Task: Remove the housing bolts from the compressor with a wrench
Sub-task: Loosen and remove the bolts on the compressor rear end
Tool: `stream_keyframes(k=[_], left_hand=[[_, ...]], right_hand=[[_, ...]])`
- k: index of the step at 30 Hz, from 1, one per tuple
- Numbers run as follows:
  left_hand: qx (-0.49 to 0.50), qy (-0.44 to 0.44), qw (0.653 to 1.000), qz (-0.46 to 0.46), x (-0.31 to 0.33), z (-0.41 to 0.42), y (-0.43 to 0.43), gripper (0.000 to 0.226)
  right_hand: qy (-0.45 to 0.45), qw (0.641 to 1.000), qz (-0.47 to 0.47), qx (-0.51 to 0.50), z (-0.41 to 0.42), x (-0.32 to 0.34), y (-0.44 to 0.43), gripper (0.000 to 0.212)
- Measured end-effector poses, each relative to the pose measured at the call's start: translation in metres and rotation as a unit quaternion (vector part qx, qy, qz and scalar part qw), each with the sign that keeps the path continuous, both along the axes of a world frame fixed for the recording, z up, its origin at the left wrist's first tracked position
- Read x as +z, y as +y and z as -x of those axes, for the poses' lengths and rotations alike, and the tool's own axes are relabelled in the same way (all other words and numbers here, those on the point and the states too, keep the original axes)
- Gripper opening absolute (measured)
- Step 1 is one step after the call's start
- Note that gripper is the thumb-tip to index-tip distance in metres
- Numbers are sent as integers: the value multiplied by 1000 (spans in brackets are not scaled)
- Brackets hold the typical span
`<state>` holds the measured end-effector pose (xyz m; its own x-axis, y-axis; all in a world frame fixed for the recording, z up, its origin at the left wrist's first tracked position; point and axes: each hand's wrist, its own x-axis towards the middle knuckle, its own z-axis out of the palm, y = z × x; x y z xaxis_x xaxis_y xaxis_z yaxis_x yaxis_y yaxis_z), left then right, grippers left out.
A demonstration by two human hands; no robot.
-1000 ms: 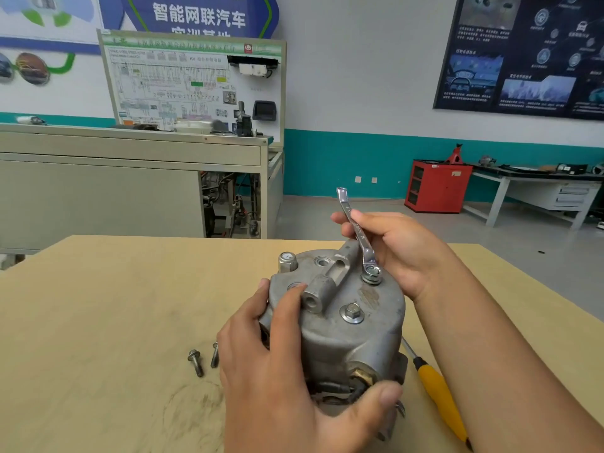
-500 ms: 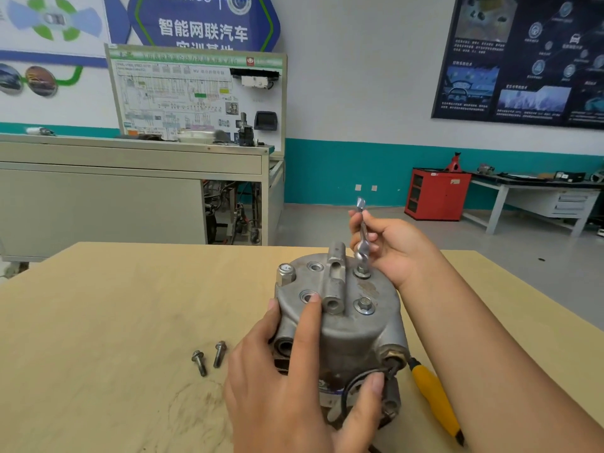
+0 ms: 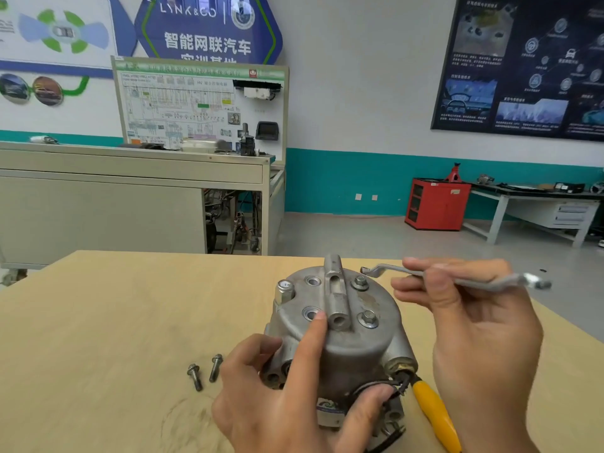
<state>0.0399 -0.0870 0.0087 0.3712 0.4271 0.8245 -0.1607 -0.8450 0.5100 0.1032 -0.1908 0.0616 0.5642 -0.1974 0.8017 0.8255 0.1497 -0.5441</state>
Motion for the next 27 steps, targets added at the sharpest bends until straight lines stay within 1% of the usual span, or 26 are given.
stream_keyframes(k=[2,3,5,8,10,11,13,14,16,18,21,24,27], left_hand=[[-3,-8,1000,12,-1,0,-3,65],[-6,-10,1000,17,-2,0,-3,67],[-17,-13,1000,22,-2,2,0,68],[-48,-16,998,36,-2,2,11,60],[-85,5,995,53,-2,-1,22,71],[-120,21,990,65,-2,-3,30,73],[-219,58,971,82,-1,-9,47,77],[-278,72,953,98,-2,-11,54,81],[-386,85,906,149,-7,-14,66,90],[-436,87,879,170,-17,-16,70,100],[-452,95,872,161,-31,-22,69,107],[-453,94,870,170,-37,-25,69,109],[-454,89,868,179,-38,-25,69,106]], right_hand=[[-15,998,55,-35,4,-8,-3,9],[-14,995,80,-54,6,-11,-4,14],[-15,991,106,-78,9,-16,-5,20],[-49,984,141,-92,12,-19,-4,16],[-77,971,185,-127,13,-18,-6,18],[-87,965,204,-142,14,-17,-7,19],[-99,955,230,-158,15,-16,-10,21],[-104,952,238,-165,15,-15,-11,22],[-110,947,248,-172,16,-16,-11,24],[-100,949,245,-170,17,-16,-11,24],[-89,952,236,-171,20,-11,-7,25],[-108,938,245,-223,23,-6,0,26],[-117,923,246,-271,28,-6,7,23]])
